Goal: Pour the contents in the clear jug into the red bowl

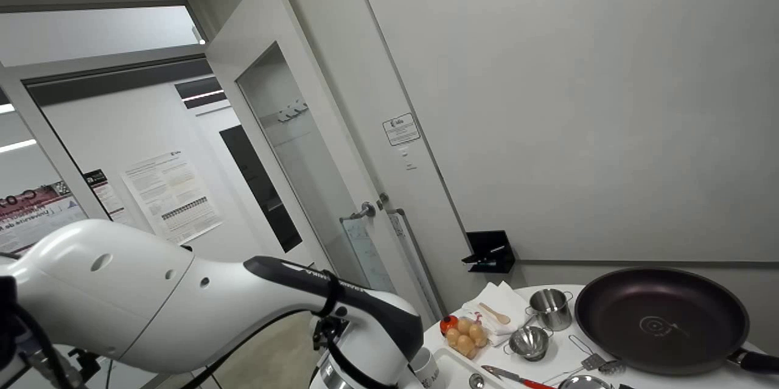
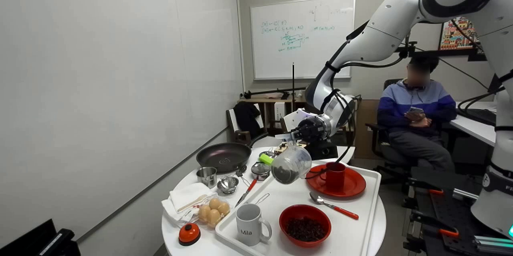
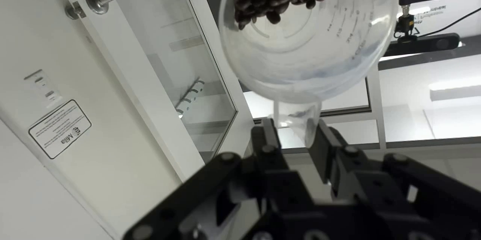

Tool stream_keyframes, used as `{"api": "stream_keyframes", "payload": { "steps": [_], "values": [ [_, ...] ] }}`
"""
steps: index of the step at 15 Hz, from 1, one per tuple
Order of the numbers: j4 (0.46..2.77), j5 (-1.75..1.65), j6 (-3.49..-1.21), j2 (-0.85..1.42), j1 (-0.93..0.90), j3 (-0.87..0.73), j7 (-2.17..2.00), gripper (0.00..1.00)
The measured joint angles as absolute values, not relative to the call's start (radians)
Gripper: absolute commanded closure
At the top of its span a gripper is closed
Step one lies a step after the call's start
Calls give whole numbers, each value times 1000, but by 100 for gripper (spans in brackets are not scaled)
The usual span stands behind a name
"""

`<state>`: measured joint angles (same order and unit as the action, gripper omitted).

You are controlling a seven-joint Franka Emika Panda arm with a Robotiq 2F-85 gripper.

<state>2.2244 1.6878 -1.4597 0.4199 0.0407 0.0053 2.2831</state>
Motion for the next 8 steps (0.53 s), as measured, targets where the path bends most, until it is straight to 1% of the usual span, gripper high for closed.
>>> {"api": "stream_keyframes", "payload": {
  "steps": [8],
  "values": [
    [2224, 1716, -1381, 436, 44, -14, 2283, 92]
  ]
}}
